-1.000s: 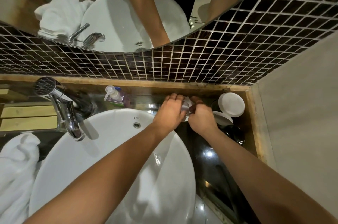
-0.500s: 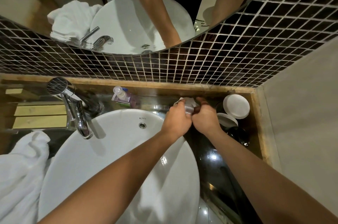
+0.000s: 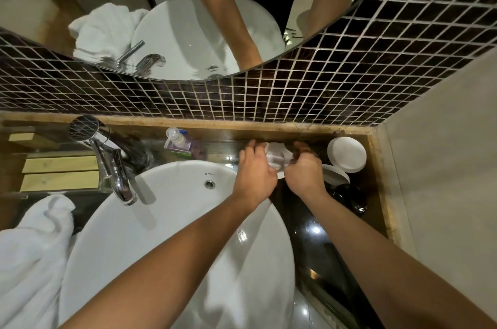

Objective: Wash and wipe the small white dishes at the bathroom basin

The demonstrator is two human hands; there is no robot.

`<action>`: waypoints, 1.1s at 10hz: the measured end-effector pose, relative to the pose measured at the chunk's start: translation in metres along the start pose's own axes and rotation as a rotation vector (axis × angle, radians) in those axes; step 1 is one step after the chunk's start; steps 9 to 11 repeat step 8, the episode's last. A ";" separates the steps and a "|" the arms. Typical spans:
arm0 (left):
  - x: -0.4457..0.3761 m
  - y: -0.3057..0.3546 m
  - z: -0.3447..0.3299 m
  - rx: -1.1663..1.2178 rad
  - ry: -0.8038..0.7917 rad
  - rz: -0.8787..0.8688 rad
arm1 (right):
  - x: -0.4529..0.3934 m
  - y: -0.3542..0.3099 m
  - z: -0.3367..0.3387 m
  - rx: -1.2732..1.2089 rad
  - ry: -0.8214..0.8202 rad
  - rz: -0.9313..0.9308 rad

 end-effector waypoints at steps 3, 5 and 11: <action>-0.001 -0.010 -0.009 0.064 -0.103 0.063 | -0.003 0.001 -0.004 0.031 -0.007 -0.011; -0.005 -0.008 -0.011 0.047 -0.137 0.046 | -0.005 0.005 -0.003 -0.002 0.000 -0.022; 0.000 -0.004 0.006 -0.111 -0.130 -0.037 | 0.016 -0.026 -0.002 0.217 -0.024 0.258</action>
Point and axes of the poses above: each hand's wrist, its own x-axis away from the middle knuckle, its own z-axis out of the back of the hand, y = z × x, the point moved 8 cm from there along -x, towards the middle knuckle, and after that the axes turned 2 degrees about x, right-handed, at the moved point
